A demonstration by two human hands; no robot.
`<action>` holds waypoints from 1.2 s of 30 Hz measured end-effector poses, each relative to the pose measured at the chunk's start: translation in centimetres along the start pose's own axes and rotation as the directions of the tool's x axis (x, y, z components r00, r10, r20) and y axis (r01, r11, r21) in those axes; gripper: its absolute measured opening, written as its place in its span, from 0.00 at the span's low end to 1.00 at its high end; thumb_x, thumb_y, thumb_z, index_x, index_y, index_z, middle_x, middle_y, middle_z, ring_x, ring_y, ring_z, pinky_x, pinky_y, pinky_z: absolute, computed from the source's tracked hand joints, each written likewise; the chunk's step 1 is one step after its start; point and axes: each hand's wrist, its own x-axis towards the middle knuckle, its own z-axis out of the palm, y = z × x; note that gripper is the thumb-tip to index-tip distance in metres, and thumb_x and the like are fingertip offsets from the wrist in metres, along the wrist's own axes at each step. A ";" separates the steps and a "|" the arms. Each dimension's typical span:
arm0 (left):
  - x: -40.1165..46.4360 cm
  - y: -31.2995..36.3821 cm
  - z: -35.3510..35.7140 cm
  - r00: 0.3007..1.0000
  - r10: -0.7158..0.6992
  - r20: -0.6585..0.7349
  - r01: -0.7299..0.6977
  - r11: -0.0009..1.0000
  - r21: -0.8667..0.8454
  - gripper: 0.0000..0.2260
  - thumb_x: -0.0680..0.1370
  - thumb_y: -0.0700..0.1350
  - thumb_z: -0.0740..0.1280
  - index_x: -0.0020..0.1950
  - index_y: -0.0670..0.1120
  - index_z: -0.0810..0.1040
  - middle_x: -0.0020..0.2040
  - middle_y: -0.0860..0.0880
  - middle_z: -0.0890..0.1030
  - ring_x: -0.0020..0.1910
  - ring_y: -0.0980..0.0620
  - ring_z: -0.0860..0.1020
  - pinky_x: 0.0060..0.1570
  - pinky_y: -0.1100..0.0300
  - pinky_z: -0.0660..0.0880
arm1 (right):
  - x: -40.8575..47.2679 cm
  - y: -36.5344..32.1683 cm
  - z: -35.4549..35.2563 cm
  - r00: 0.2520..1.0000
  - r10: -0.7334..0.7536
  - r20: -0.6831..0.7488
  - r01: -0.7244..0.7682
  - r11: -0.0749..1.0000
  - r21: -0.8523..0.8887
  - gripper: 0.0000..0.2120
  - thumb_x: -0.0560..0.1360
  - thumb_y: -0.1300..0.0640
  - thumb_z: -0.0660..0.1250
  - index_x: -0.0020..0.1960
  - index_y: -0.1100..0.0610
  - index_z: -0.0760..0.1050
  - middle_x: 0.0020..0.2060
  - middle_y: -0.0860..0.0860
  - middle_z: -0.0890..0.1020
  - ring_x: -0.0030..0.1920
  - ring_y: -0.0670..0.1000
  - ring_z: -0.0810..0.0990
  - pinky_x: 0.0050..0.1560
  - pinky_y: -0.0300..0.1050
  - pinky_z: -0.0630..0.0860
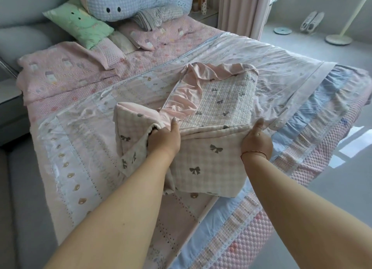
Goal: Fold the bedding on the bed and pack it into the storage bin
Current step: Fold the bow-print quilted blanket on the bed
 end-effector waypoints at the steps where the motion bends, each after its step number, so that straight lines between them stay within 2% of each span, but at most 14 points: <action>1: 0.3 0.0 0.0 1.000 0.014 -0.006 -0.014 1.000 0.018 0.34 0.81 0.63 0.40 0.69 0.42 0.73 0.73 0.37 0.66 0.74 0.43 0.61 0.70 0.55 0.58 | 0.5 -0.1 0.3 1.000 -0.001 0.006 0.001 1.000 -0.010 0.34 0.80 0.38 0.39 0.29 0.58 0.68 0.30 0.53 0.72 0.39 0.56 0.72 0.39 0.47 0.64; 5: 2.1 0.3 -0.3 0.997 0.073 -0.002 -0.073 0.994 0.081 0.34 0.82 0.61 0.41 0.66 0.41 0.76 0.70 0.37 0.71 0.72 0.43 0.63 0.71 0.56 0.56 | 2.0 -0.7 1.3 1.000 -0.017 0.002 0.017 0.999 -0.031 0.35 0.81 0.39 0.39 0.29 0.60 0.68 0.31 0.55 0.72 0.38 0.56 0.71 0.39 0.47 0.63; 9: 4.6 0.9 0.6 0.988 0.157 -0.014 -0.153 0.978 0.145 0.37 0.81 0.62 0.41 0.62 0.37 0.78 0.64 0.37 0.77 0.67 0.41 0.69 0.71 0.51 0.60 | 3.8 -1.0 1.8 0.999 -0.009 -0.041 0.006 0.998 -0.065 0.35 0.81 0.40 0.39 0.36 0.61 0.73 0.36 0.56 0.73 0.41 0.55 0.70 0.42 0.47 0.63; 12: 6.5 2.3 1.6 0.975 0.222 0.012 -0.219 0.954 0.206 0.37 0.81 0.62 0.41 0.59 0.37 0.80 0.59 0.37 0.79 0.65 0.40 0.71 0.71 0.51 0.60 | 6.1 -0.3 2.5 0.996 0.019 -0.092 -0.026 0.997 -0.077 0.36 0.80 0.38 0.38 0.39 0.62 0.75 0.38 0.57 0.75 0.43 0.58 0.74 0.43 0.48 0.65; 16: 9.0 4.6 2.9 0.973 0.228 0.029 -0.228 0.945 0.236 0.39 0.79 0.64 0.40 0.69 0.35 0.71 0.66 0.35 0.73 0.70 0.39 0.65 0.73 0.50 0.59 | 9.9 0.6 3.8 0.991 0.062 -0.121 -0.072 0.994 -0.079 0.39 0.80 0.38 0.37 0.47 0.64 0.78 0.47 0.62 0.81 0.52 0.62 0.77 0.47 0.50 0.67; 19: 11.4 8.0 3.9 0.966 0.244 0.079 -0.257 0.931 0.260 0.35 0.81 0.62 0.43 0.67 0.37 0.74 0.68 0.34 0.71 0.70 0.38 0.65 0.72 0.51 0.58 | 14.2 0.7 4.9 0.990 0.091 -0.110 -0.101 0.990 -0.097 0.39 0.80 0.39 0.37 0.53 0.64 0.78 0.52 0.63 0.80 0.56 0.62 0.77 0.51 0.52 0.68; 23: 16.4 12.9 6.7 0.976 0.192 0.101 -0.211 0.947 0.243 0.35 0.81 0.62 0.44 0.66 0.36 0.74 0.67 0.33 0.72 0.68 0.37 0.67 0.70 0.50 0.61 | 21.5 0.8 6.8 0.981 0.159 -0.107 -0.172 0.977 -0.128 0.39 0.80 0.37 0.37 0.47 0.64 0.77 0.50 0.64 0.80 0.54 0.63 0.77 0.52 0.54 0.69; 25: 18.5 14.4 8.2 0.971 0.196 0.135 -0.218 0.960 0.174 0.32 0.81 0.63 0.45 0.66 0.41 0.75 0.67 0.35 0.72 0.68 0.37 0.67 0.70 0.49 0.61 | 24.1 0.8 7.3 0.976 0.183 -0.115 -0.196 0.973 -0.122 0.37 0.80 0.38 0.38 0.45 0.63 0.76 0.50 0.63 0.80 0.54 0.62 0.77 0.49 0.51 0.66; 28: 19.8 15.3 11.1 0.936 0.291 0.197 -0.298 0.955 0.008 0.26 0.82 0.61 0.48 0.76 0.49 0.64 0.75 0.43 0.65 0.75 0.44 0.60 0.74 0.49 0.56 | 27.8 1.4 8.4 0.973 0.196 -0.121 -0.214 0.964 -0.155 0.31 0.81 0.40 0.40 0.44 0.60 0.72 0.45 0.60 0.79 0.53 0.62 0.77 0.47 0.50 0.65; 30: 19.2 14.5 12.6 0.935 0.320 0.155 -0.308 0.947 -0.095 0.25 0.82 0.59 0.50 0.76 0.50 0.63 0.74 0.47 0.67 0.73 0.46 0.64 0.72 0.49 0.61 | 29.3 2.0 9.7 0.975 0.167 -0.144 -0.193 0.964 -0.184 0.30 0.81 0.40 0.42 0.47 0.61 0.72 0.43 0.59 0.80 0.47 0.61 0.77 0.45 0.51 0.68; 32: 17.7 12.9 13.5 0.958 0.288 0.018 -0.280 0.943 -0.180 0.20 0.82 0.54 0.53 0.70 0.47 0.70 0.66 0.46 0.74 0.66 0.47 0.71 0.65 0.52 0.69 | 29.7 1.8 11.1 0.987 0.103 -0.124 -0.124 0.977 -0.175 0.28 0.81 0.41 0.44 0.50 0.61 0.73 0.39 0.58 0.78 0.42 0.59 0.75 0.41 0.50 0.68; 34: 16.1 10.9 13.8 0.963 0.226 -0.146 -0.250 0.951 -0.183 0.17 0.82 0.50 0.55 0.63 0.43 0.76 0.59 0.44 0.78 0.59 0.46 0.74 0.59 0.54 0.71 | 29.2 1.0 12.7 0.999 0.042 -0.014 -0.044 0.986 -0.163 0.25 0.82 0.42 0.45 0.50 0.61 0.71 0.40 0.57 0.76 0.41 0.58 0.72 0.41 0.49 0.66; 36: 14.8 8.6 13.9 0.954 0.127 -0.271 -0.190 0.957 -0.220 0.19 0.79 0.52 0.54 0.57 0.42 0.78 0.53 0.44 0.80 0.53 0.45 0.76 0.55 0.54 0.71 | 28.0 -0.2 14.3 0.993 -0.032 0.112 0.052 0.982 -0.180 0.24 0.82 0.43 0.44 0.49 0.60 0.71 0.41 0.56 0.75 0.41 0.56 0.71 0.41 0.47 0.63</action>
